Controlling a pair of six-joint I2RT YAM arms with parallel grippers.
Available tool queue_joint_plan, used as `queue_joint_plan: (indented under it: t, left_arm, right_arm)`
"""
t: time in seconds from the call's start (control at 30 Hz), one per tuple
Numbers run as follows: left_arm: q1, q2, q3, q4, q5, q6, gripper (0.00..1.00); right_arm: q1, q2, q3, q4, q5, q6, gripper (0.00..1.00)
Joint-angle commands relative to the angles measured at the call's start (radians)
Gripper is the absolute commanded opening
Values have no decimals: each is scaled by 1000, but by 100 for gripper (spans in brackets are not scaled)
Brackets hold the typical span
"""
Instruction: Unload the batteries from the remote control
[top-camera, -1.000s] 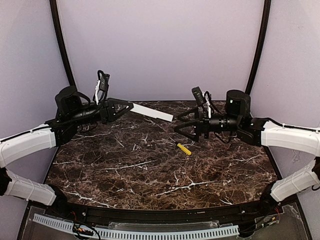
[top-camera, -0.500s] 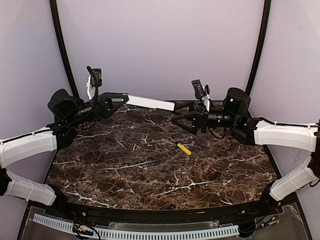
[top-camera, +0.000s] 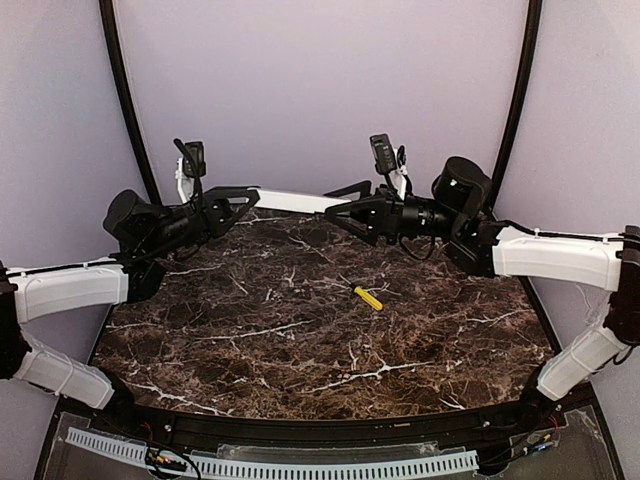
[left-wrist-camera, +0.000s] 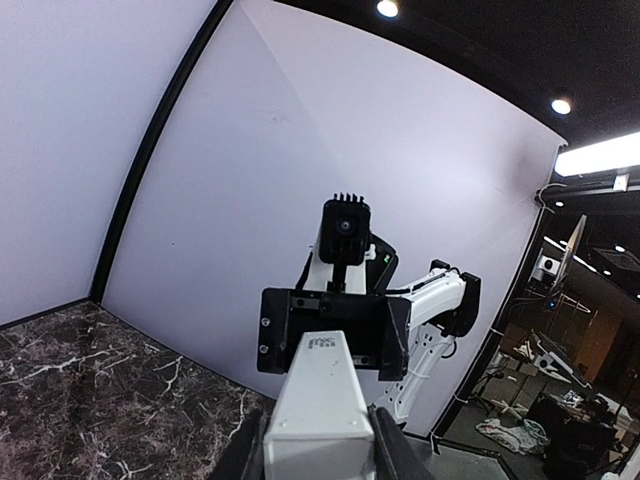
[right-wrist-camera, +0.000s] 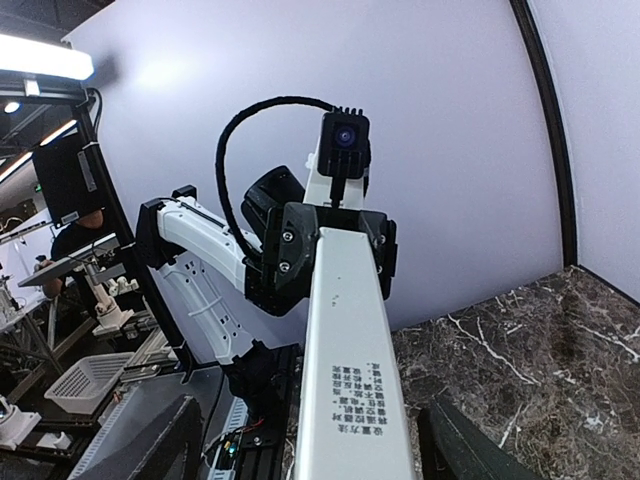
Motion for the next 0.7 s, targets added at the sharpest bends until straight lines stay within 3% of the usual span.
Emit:
queue_joint_plan:
  t: [0.0, 0.2, 0.67]
  left_arm:
    - [-7, 2, -14, 140, -12, -30, 0]
    - [-6, 4, -16, 154, -18, -19, 0]
    - [-7, 6, -30, 169, -11, -3, 0]
  right_arm:
    - [18, 35, 56, 28, -12, 11, 72]
    - [23, 43, 69, 6, 1, 6, 68]
    - [23, 66, 103, -21, 7, -3, 48]
